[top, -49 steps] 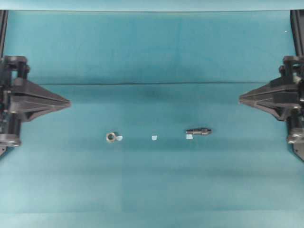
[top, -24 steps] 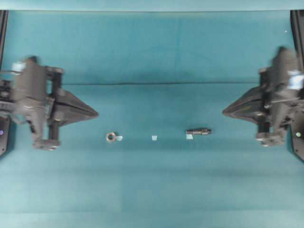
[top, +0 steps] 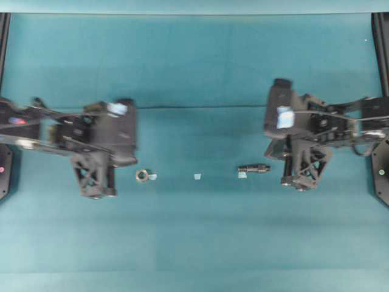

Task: Insert the washer onto the shaft with both hands.
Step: 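Move left gripper over the washer and right gripper over the shaft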

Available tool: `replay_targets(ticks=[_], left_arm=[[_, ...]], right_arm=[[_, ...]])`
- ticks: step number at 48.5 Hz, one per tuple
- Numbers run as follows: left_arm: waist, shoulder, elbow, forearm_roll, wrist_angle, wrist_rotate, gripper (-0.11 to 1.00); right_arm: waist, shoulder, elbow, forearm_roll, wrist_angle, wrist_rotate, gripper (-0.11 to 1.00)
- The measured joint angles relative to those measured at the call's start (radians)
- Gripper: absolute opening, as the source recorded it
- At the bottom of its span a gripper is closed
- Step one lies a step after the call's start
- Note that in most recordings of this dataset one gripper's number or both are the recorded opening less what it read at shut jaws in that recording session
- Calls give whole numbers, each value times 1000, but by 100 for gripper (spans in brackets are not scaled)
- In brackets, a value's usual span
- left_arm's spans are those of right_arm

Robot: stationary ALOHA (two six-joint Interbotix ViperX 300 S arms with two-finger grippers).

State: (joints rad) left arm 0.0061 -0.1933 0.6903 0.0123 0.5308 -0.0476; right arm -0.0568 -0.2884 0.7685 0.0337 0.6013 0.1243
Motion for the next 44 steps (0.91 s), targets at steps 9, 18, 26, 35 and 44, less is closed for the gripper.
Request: replay_targets(ticks=[9, 18, 26, 35, 44], left_arm=[[0, 94, -51, 2, 67, 2, 2], [0, 141, -57, 3, 101, 3, 2], [0, 141, -58, 3, 103, 3, 2], [0, 143, -58, 2, 67, 3, 2], [-2, 143, -58, 3, 29, 8, 2]], right_arm=[[15, 61, -25, -8, 40, -28, -10], [18, 97, -28, -9, 43, -51, -10], [18, 109, -28, -11, 40, -67, -10], [20, 123, -28, -11, 25, -80, -9], [20, 143, -28, -12, -3, -81, -1]])
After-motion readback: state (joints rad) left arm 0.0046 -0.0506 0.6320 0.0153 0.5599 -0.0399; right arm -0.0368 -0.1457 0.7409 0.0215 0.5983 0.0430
